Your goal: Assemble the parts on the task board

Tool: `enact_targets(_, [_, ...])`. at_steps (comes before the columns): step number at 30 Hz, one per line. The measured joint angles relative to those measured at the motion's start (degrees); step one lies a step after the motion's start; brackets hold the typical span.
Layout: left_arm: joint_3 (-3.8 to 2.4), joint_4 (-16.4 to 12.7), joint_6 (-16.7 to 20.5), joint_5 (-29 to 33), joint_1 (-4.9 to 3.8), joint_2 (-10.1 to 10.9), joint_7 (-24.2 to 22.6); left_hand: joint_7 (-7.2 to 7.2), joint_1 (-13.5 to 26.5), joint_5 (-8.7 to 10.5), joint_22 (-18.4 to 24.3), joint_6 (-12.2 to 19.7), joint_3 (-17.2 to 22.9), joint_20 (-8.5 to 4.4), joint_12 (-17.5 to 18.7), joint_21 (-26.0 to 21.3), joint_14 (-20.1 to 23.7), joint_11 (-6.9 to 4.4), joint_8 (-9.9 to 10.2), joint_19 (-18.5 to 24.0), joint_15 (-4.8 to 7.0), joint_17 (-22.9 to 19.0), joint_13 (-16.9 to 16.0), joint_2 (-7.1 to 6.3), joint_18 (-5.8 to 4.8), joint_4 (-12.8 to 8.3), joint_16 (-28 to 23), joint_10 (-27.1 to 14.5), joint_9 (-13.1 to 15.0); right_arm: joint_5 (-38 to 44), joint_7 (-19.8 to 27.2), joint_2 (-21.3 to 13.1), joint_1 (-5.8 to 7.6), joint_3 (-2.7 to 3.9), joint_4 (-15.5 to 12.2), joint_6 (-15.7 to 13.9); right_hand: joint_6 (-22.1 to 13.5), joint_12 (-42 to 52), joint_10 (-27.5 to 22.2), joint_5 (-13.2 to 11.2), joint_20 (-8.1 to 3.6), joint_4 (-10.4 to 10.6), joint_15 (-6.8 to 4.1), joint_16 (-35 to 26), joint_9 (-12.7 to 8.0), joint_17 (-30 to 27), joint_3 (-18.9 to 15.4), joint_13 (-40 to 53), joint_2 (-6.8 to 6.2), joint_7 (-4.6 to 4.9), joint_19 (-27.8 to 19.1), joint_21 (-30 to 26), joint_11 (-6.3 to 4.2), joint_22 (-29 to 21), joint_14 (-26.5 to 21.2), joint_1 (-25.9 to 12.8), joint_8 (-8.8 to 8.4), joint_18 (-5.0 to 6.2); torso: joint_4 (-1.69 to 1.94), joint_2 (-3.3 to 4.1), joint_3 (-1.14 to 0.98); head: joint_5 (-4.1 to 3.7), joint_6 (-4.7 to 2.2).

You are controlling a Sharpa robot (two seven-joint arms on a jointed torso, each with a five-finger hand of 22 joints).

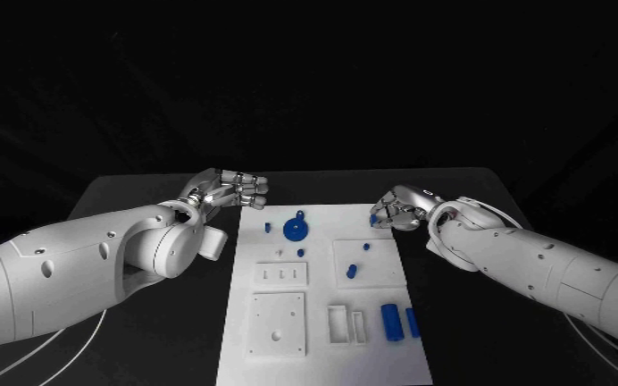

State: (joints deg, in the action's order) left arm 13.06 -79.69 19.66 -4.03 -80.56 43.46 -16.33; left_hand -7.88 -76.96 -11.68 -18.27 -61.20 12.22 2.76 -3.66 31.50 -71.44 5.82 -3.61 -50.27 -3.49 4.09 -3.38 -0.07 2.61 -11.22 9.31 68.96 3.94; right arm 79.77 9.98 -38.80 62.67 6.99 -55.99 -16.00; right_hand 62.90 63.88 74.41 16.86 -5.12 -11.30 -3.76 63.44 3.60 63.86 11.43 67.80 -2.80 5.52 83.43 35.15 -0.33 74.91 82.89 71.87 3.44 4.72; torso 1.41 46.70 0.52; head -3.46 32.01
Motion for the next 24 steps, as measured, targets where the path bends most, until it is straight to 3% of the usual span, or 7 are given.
enact_targets(24, [0.00, 0.0, -0.1, 0.0, 0.00, -0.1, 0.0, 0.00, 0.0, 0.00, 0.1, 0.0, 0.0, 0.00, 0.0, 0.0, 0.0, 0.00, 0.0, 0.0, 0.00, 0.0, 0.0, 0.00, 0.00, 0.0, 0.0, 0.0, 0.0, 0.2, -0.3, 0.8, -0.37, -0.02, 0.6, 0.0, -0.2, 0.0, 0.2, 0.0, 0.00, 0.1, -0.19, 0.2, 0.0, 0.2, 0.2, 0.1, -0.61, 0.17, 0.0, 0.0, 0.23, 0.0, 0.2, -0.6, 0.00, -0.01, -0.01, 0.00, -0.03, -0.11, 0.26])
